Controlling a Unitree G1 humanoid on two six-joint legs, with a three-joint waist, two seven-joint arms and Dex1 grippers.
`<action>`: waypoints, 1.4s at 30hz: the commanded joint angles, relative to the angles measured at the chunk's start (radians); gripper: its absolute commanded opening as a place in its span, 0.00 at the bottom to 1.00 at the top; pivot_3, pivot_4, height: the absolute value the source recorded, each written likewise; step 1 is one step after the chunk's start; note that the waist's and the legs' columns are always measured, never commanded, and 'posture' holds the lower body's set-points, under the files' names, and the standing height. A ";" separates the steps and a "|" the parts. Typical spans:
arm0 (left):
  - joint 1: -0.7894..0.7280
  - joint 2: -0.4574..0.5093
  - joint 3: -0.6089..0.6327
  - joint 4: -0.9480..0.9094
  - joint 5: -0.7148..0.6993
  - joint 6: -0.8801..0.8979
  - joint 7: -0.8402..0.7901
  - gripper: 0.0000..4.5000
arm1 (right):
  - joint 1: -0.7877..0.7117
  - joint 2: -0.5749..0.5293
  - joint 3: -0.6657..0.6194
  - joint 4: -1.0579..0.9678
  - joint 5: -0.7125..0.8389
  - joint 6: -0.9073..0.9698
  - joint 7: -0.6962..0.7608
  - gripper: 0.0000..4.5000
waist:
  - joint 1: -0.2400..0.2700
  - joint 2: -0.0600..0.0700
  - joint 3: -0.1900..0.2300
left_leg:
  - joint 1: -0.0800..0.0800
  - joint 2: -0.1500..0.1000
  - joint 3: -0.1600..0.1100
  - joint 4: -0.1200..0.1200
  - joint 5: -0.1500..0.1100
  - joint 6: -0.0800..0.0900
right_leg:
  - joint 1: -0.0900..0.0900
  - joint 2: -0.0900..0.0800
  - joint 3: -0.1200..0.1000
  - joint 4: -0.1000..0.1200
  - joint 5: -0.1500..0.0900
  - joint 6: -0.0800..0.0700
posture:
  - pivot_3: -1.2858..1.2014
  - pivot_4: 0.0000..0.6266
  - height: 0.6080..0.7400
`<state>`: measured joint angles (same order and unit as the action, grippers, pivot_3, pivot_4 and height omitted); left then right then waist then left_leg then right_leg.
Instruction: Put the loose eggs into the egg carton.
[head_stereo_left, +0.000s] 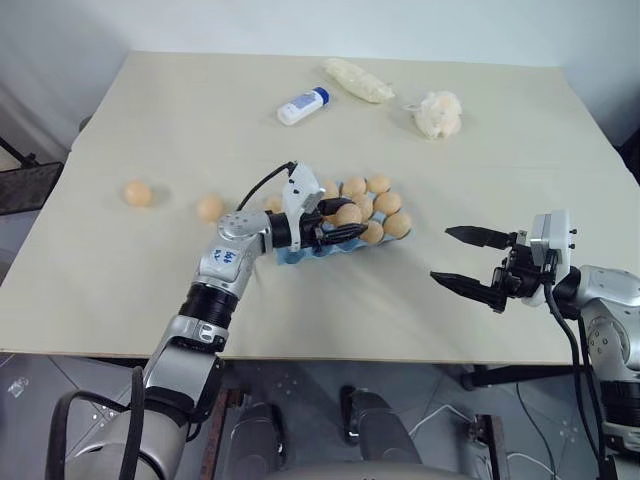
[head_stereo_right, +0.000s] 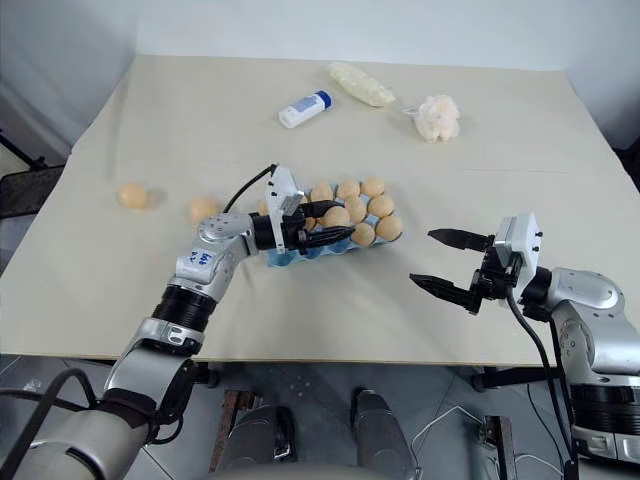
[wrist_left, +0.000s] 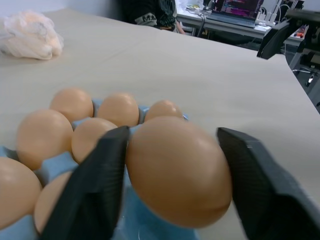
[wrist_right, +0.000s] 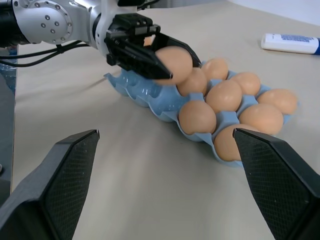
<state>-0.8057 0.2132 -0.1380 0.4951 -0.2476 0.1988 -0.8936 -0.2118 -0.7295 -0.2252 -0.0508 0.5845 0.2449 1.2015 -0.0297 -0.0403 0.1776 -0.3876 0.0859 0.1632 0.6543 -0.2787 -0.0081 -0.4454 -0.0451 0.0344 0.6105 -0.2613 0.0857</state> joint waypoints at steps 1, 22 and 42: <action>-0.034 -0.017 0.007 0.013 0.017 -0.036 0.012 0.95 | 0.001 -0.014 -0.036 -0.032 0.023 0.003 -0.007 1.00 | 0.001 0.000 0.000 | 0.000 0.000 0.000 0.000 0.000 0.000 | 0.000 0.000 0.000 0.000 0.000 0.000 | 0.52 0.24 1.00; 0.093 0.173 0.288 -0.341 0.027 -0.009 0.353 1.00 | -0.122 -0.018 0.019 0.074 -0.003 -0.007 0.057 1.00 | -0.001 0.001 0.000 | 0.001 0.000 0.001 0.000 0.000 0.000 | 0.000 0.000 0.000 0.002 0.001 0.001 | 0.52 0.24 1.00; 0.751 0.131 0.606 -0.865 -0.131 0.229 0.643 1.00 | -0.230 0.000 0.082 0.186 -0.032 -0.026 0.133 1.00 | 0.000 0.001 0.000 | 0.002 0.002 0.008 0.001 -0.002 -0.003 | 0.000 -0.001 0.000 0.002 -0.005 -0.010 | 0.52 0.24 1.00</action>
<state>-0.0619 0.3487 0.4471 -0.3092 -0.3555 0.4288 -0.2651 -0.4262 -0.7254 -0.1258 0.1388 0.5493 0.2363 1.3226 -0.0301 -0.0398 0.1777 -0.3859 0.0876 0.1713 0.6553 -0.2812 -0.0125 -0.4450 -0.0464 0.0345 0.6123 -0.2670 0.0750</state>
